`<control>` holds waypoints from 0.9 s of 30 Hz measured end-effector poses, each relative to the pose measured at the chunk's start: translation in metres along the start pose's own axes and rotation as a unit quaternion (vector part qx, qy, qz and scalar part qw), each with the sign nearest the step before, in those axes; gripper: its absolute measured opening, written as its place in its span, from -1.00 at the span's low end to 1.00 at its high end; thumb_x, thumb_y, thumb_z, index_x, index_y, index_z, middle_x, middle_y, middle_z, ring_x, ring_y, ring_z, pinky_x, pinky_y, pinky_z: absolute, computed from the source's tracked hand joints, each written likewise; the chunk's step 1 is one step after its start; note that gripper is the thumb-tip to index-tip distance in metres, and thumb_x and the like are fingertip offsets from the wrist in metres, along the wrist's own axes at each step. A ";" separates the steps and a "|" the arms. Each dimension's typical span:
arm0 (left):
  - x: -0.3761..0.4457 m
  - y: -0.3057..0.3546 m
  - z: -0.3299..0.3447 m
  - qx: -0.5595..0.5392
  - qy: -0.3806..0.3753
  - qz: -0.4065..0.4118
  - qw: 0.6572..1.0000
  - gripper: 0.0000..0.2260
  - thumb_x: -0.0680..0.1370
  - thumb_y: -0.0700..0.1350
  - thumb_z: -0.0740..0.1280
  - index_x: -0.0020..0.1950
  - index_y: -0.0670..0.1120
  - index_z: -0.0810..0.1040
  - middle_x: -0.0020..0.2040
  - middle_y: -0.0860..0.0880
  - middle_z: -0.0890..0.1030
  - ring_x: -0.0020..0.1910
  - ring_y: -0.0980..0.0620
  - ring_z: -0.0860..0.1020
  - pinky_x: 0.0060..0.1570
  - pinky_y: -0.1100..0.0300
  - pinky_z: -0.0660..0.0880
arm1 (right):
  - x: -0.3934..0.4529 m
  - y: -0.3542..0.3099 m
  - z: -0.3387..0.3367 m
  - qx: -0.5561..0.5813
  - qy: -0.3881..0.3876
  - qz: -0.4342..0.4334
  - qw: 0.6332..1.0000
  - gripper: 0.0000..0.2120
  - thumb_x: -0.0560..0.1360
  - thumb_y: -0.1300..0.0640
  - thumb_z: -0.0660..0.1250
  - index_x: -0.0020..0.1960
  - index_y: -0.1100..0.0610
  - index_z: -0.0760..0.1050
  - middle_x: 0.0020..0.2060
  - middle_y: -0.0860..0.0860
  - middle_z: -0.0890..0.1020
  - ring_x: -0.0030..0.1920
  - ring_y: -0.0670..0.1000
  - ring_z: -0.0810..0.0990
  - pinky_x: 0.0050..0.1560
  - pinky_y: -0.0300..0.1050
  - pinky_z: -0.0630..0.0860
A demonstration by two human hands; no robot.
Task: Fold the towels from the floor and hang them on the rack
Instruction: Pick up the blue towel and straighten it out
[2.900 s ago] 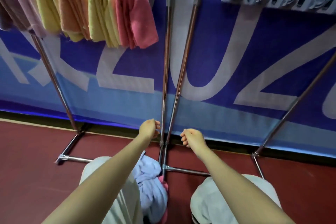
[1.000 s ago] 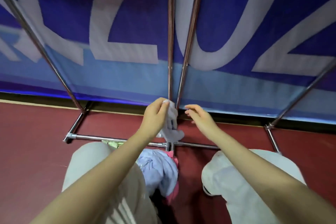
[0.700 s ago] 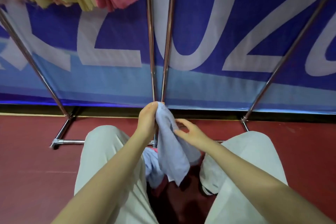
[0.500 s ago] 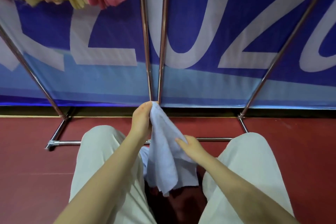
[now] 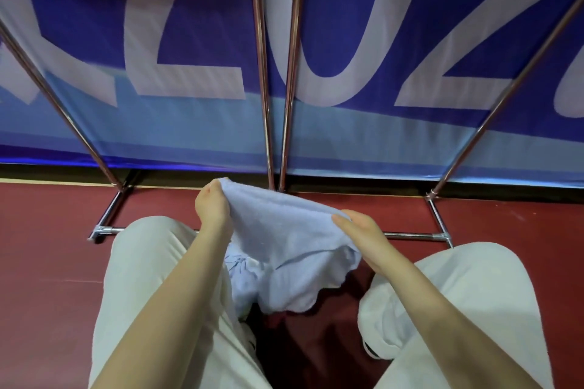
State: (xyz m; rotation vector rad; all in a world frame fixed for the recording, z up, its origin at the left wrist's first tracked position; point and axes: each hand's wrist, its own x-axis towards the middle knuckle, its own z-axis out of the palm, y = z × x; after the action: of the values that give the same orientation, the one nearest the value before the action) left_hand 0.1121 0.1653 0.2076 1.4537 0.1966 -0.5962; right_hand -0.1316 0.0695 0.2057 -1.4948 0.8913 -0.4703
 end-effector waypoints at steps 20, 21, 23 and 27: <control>-0.117 -0.078 0.056 0.112 -0.367 0.062 0.922 -0.81 0.65 -0.17 0.18 0.07 -0.12 0.59 -0.06 -0.09 0.66 -0.09 0.04 0.62 -0.14 0.26 0.52 | -0.005 -0.034 -0.028 0.016 0.201 -0.102 0.974 -0.88 0.57 0.27 0.21 0.04 0.14 0.49 -0.06 -0.09 0.56 -0.02 -0.14 0.51 0.01 -0.39 0.40; -0.119 -0.079 0.056 0.108 -0.379 0.068 0.916 -0.81 0.65 -0.16 0.19 0.11 -0.14 0.59 -0.05 -0.08 0.67 -0.07 0.06 0.63 -0.12 0.26 0.53 | -0.007 -0.032 -0.032 0.042 0.197 -0.092 0.975 -0.88 0.57 0.27 0.21 0.04 0.14 0.50 -0.06 -0.07 0.57 -0.03 -0.13 0.52 0.04 -0.30 0.42; -0.123 -0.081 0.055 0.112 -0.396 0.085 0.907 -0.80 0.64 -0.15 0.21 0.17 -0.15 0.58 -0.05 -0.02 0.68 -0.06 0.12 0.64 -0.09 0.27 0.55 | -0.009 -0.027 -0.035 0.093 0.185 -0.067 0.976 -0.87 0.58 0.27 0.22 0.00 0.11 0.52 -0.09 -0.03 0.57 -0.05 -0.07 0.53 0.04 -0.19 0.43; -0.122 -0.086 0.053 0.134 -0.411 0.107 0.895 -0.83 0.61 -0.14 0.28 0.13 -0.04 0.63 0.00 0.08 0.67 0.03 0.17 0.61 -0.04 0.25 0.55 | -0.011 -0.019 -0.034 0.160 0.162 -0.028 0.973 -0.87 0.58 0.30 0.21 0.03 0.17 0.51 -0.11 0.03 0.58 -0.06 -0.01 0.54 -0.02 -0.19 0.47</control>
State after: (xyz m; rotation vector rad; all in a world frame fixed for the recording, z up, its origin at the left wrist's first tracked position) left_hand -0.0449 0.1456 0.1971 1.3371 -0.7292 -1.0298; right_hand -0.1592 0.0546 0.2312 -1.1670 0.9735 -0.8762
